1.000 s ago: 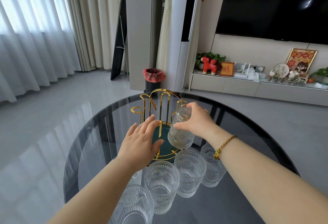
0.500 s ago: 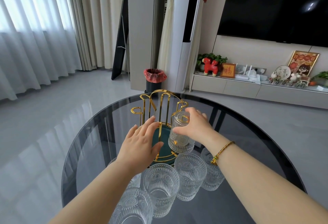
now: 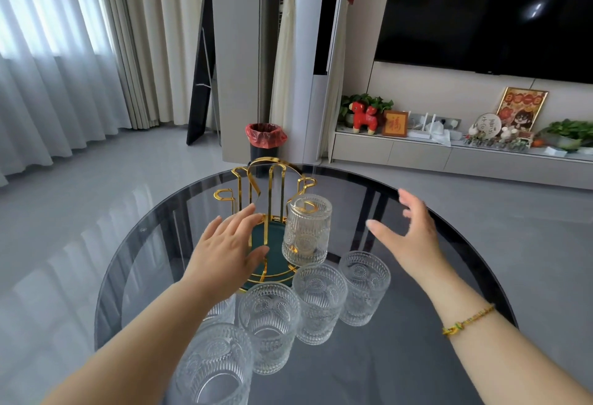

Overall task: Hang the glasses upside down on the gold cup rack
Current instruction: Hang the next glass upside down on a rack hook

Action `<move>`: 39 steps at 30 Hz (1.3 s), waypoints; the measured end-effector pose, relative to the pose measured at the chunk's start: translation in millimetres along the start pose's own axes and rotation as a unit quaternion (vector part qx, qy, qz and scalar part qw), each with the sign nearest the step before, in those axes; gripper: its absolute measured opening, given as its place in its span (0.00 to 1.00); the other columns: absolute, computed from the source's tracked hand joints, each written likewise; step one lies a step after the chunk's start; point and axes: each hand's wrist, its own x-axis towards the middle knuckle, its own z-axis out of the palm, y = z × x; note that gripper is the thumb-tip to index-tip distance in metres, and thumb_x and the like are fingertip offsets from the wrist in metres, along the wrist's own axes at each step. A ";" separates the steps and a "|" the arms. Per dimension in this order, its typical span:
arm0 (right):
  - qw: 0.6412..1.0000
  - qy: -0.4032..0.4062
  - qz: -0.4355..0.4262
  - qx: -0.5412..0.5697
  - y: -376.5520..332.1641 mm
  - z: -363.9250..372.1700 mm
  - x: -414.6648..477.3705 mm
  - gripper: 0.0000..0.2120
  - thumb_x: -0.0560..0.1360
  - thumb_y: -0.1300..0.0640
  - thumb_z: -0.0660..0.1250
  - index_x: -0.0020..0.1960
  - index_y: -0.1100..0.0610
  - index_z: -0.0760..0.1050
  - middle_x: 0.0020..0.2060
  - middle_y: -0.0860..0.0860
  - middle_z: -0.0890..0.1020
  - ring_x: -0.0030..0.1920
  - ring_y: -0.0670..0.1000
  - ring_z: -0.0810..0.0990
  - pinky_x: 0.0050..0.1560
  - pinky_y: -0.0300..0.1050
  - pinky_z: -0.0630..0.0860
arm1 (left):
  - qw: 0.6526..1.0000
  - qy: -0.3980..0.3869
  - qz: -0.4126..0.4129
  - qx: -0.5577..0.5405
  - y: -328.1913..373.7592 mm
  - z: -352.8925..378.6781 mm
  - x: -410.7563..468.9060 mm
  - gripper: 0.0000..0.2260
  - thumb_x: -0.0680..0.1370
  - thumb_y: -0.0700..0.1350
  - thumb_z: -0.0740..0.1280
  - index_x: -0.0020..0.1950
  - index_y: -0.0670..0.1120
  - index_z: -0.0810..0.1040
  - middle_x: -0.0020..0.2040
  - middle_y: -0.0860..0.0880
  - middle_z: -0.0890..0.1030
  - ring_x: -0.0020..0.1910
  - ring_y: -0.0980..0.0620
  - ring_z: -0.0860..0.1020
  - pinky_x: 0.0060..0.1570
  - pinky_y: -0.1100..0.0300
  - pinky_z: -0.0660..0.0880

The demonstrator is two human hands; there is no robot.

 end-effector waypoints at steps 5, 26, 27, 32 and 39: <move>0.993 -0.077 0.076 0.039 55.9 -9.7 -40.2 0.36 0.66 0.58 0.71 0.68 0.51 0.56 0.67 0.53 0.66 0.64 0.49 0.64 0.61 0.41 0.58 | 0.999 -0.005 0.004 0.037 0.0 -9.0 -4.2 0.22 0.77 0.55 0.52 0.70 0.51 0.55 0.74 0.51 0.56 0.74 0.51 0.52 0.71 0.54 0.40; 0.983 -0.080 0.160 0.033 97.9 59.3 -61.3 0.31 0.57 0.55 0.77 0.54 0.49 0.63 0.50 0.49 0.76 0.50 0.51 0.75 0.47 0.44 0.69 | 1.000 -0.020 -0.008 0.011 11.1 -0.7 1.1 0.24 0.77 0.56 0.53 0.71 0.52 0.53 0.74 0.52 0.59 0.74 0.53 0.50 0.71 0.56 0.48; 0.982 -0.077 0.164 0.052 98.6 58.3 -61.4 0.33 0.58 0.56 0.77 0.57 0.51 0.63 0.50 0.49 0.76 0.50 0.51 0.75 0.47 0.43 0.69 | 1.000 -0.023 -0.008 0.010 11.0 -1.0 0.9 0.24 0.77 0.56 0.53 0.71 0.52 0.52 0.74 0.52 0.59 0.74 0.53 0.50 0.71 0.56 0.49; 0.977 -0.024 0.157 0.140 91.6 45.4 -57.2 0.30 0.60 0.64 0.75 0.55 0.49 0.64 0.47 0.45 0.75 0.48 0.46 0.76 0.47 0.41 0.69 | 1.000 -0.009 -0.001 0.017 11.7 -5.4 1.4 0.22 0.77 0.55 0.53 0.71 0.51 0.55 0.73 0.52 0.62 0.73 0.54 0.54 0.70 0.58 0.52; 0.988 -0.039 0.077 0.132 49.4 1.9 -18.0 0.30 0.62 0.62 0.74 0.57 0.47 0.63 0.54 0.50 0.74 0.52 0.50 0.74 0.50 0.45 0.68 | 1.000 0.011 -0.009 0.020 16.1 -6.1 -0.3 0.21 0.78 0.53 0.52 0.70 0.50 0.59 0.71 0.51 0.66 0.72 0.52 0.58 0.70 0.56 0.54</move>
